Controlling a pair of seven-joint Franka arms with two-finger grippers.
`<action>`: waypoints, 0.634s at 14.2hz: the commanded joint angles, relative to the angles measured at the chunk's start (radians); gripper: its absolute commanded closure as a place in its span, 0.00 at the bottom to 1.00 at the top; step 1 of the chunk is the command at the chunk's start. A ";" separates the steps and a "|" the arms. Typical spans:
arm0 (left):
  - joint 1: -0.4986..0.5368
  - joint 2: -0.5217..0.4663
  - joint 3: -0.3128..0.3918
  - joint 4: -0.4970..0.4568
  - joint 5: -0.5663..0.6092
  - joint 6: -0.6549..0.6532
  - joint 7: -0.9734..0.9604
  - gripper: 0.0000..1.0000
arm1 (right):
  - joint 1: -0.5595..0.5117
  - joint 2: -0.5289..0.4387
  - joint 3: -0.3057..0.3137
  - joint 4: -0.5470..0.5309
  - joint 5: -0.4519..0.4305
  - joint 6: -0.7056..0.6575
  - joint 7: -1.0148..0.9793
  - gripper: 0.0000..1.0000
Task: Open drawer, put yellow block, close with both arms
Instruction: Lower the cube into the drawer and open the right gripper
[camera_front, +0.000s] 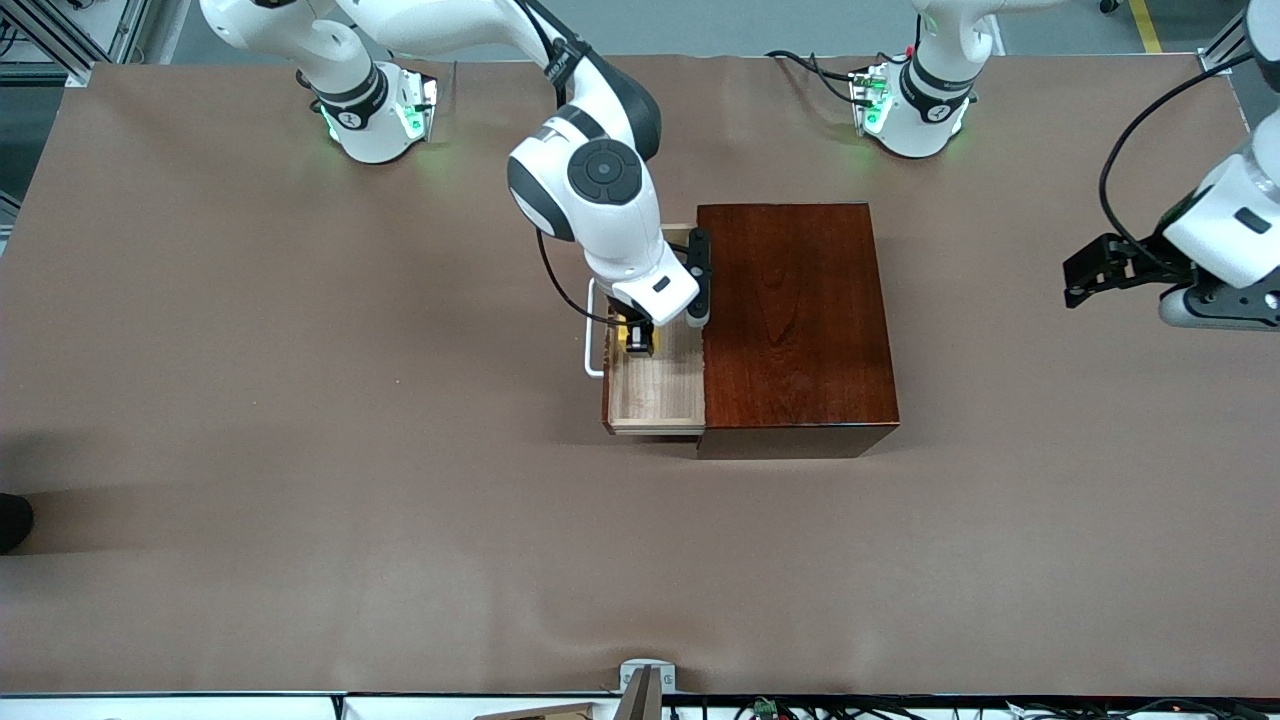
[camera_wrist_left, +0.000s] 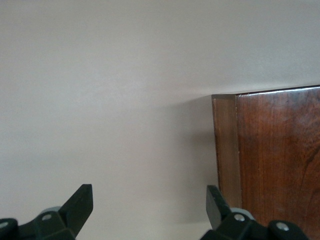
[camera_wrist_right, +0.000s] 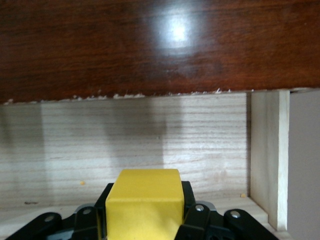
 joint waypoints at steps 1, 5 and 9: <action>0.015 -0.008 -0.013 0.000 -0.022 0.011 0.030 0.00 | 0.014 0.033 -0.010 0.051 -0.017 -0.013 0.005 1.00; 0.023 -0.005 -0.012 0.000 -0.022 0.011 0.030 0.00 | 0.030 0.052 -0.010 0.053 -0.018 -0.010 0.037 1.00; 0.030 -0.002 -0.006 0.000 -0.018 0.014 0.030 0.00 | 0.059 0.073 -0.016 0.051 -0.034 0.005 0.047 1.00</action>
